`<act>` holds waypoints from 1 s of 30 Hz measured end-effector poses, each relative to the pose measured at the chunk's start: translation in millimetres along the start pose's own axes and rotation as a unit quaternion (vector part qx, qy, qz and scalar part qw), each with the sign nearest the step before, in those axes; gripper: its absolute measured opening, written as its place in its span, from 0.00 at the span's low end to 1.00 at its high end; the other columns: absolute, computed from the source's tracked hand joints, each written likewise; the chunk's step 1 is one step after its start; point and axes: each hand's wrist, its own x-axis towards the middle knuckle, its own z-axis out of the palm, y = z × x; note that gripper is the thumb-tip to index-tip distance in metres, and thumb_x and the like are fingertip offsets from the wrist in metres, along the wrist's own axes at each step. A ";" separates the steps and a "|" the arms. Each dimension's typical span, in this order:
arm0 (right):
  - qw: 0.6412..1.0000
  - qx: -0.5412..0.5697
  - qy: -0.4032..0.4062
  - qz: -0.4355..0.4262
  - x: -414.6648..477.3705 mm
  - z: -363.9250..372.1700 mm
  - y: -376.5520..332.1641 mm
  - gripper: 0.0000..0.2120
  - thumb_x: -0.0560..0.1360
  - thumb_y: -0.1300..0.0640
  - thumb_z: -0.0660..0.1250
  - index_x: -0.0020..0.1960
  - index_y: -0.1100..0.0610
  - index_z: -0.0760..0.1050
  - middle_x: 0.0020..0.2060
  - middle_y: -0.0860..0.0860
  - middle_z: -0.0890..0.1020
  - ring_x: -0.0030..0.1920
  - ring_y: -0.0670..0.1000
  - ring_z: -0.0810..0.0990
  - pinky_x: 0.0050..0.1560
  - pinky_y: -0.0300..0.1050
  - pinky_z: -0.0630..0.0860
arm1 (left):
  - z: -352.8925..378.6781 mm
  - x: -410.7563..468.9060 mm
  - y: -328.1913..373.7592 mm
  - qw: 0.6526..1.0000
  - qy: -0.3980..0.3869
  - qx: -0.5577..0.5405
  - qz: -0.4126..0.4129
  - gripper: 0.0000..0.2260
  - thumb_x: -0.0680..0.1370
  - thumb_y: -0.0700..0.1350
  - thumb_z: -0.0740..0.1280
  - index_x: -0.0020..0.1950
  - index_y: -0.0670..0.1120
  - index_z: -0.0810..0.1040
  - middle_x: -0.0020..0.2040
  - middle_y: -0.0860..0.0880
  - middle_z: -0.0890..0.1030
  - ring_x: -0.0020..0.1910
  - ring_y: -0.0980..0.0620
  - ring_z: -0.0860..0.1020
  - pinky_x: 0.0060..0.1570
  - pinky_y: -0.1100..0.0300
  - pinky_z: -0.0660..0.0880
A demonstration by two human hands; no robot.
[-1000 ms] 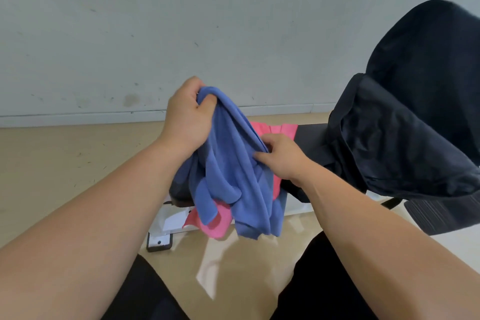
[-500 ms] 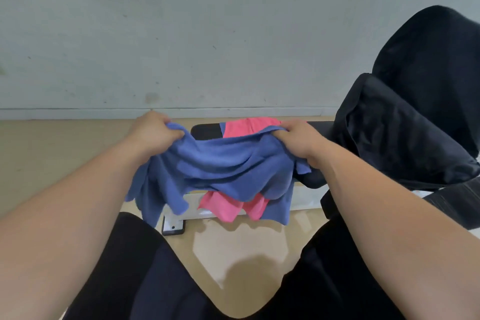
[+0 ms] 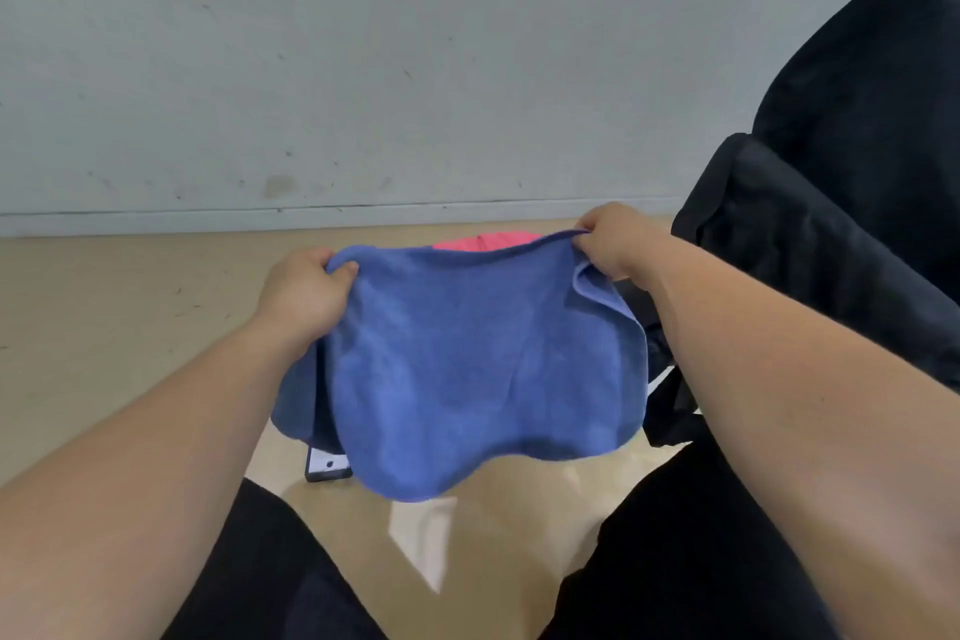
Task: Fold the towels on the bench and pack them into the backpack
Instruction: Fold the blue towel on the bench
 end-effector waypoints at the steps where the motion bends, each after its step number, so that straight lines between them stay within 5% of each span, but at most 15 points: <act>1: 0.997 -0.065 0.028 -0.005 11.5 6.9 8.2 0.07 0.76 0.63 0.62 0.41 0.60 0.75 0.40 0.59 0.81 0.38 0.57 0.75 0.37 0.44 0.70 | 6.5 5.5 -2.0 1.000 0.005 0.025 0.004 0.13 0.80 0.48 0.62 0.38 0.43 0.74 0.36 0.46 0.77 0.36 0.45 0.73 0.39 0.52 0.71; 5: 0.976 -0.214 0.016 0.025 35.2 42.4 37.9 0.05 0.78 0.57 0.65 0.45 0.57 0.74 0.49 0.56 0.81 0.46 0.59 0.78 0.43 0.47 0.73 | 31.4 25.0 -21.2 0.993 -0.002 0.121 -0.006 0.13 0.82 0.48 0.60 0.38 0.47 0.69 0.36 0.47 0.76 0.39 0.42 0.74 0.36 0.53 0.66; 8: 0.988 -0.146 0.027 0.049 55.3 58.8 48.1 0.10 0.80 0.54 0.61 0.52 0.58 0.78 0.51 0.58 0.82 0.49 0.59 0.79 0.43 0.47 0.70 | 45.9 38.6 -33.4 0.989 -0.015 0.145 -0.016 0.13 0.82 0.49 0.59 0.38 0.47 0.69 0.38 0.45 0.77 0.38 0.43 0.73 0.35 0.54 0.64; 14: 0.999 -0.018 0.033 -0.011 104.9 61.4 26.5 0.18 0.82 0.47 0.59 0.35 0.53 0.70 0.38 0.51 0.77 0.44 0.58 0.76 0.43 0.46 0.68 | 56.1 79.0 -19.5 0.989 0.048 0.137 0.008 0.11 0.82 0.49 0.56 0.43 0.46 0.70 0.43 0.43 0.78 0.42 0.39 0.75 0.40 0.50 0.71; 19: 0.998 0.021 0.063 -0.016 143.4 57.8 4.2 0.19 0.81 0.49 0.60 0.33 0.55 0.70 0.33 0.53 0.76 0.40 0.58 0.75 0.39 0.46 0.66 | 48.8 121.6 -13.9 0.983 0.092 0.161 -0.003 0.12 0.82 0.50 0.56 0.51 0.44 0.75 0.51 0.38 0.80 0.49 0.36 0.77 0.49 0.47 0.74; 24: 0.993 0.055 0.103 0.019 159.8 66.1 0.8 0.13 0.78 0.44 0.64 0.46 0.54 0.77 0.42 0.53 0.82 0.45 0.56 0.77 0.44 0.44 0.68 | 43.1 136.2 -37.1 0.971 0.090 0.217 -0.044 0.12 0.82 0.50 0.56 0.54 0.43 0.73 0.53 0.36 0.79 0.52 0.34 0.77 0.51 0.45 0.74; 27: 0.995 0.065 0.047 0.056 151.8 78.5 5.8 0.23 0.76 0.38 0.64 0.65 0.51 0.73 0.57 0.53 0.81 0.60 0.58 0.77 0.56 0.48 0.72 | 51.3 127.5 -44.7 0.964 0.014 0.249 -0.093 0.18 0.80 0.55 0.61 0.67 0.47 0.69 0.61 0.38 0.76 0.59 0.35 0.74 0.56 0.43 0.73; 30: 0.985 0.100 0.095 0.101 125.9 91.2 10.0 0.28 0.78 0.35 0.58 0.72 0.48 0.68 0.67 0.54 0.74 0.68 0.60 0.70 0.64 0.54 0.66 | 73.5 101.6 -29.2 0.960 -0.027 0.276 -0.048 0.27 0.78 0.61 0.63 0.74 0.52 0.64 0.68 0.40 0.71 0.65 0.35 0.70 0.61 0.42 0.70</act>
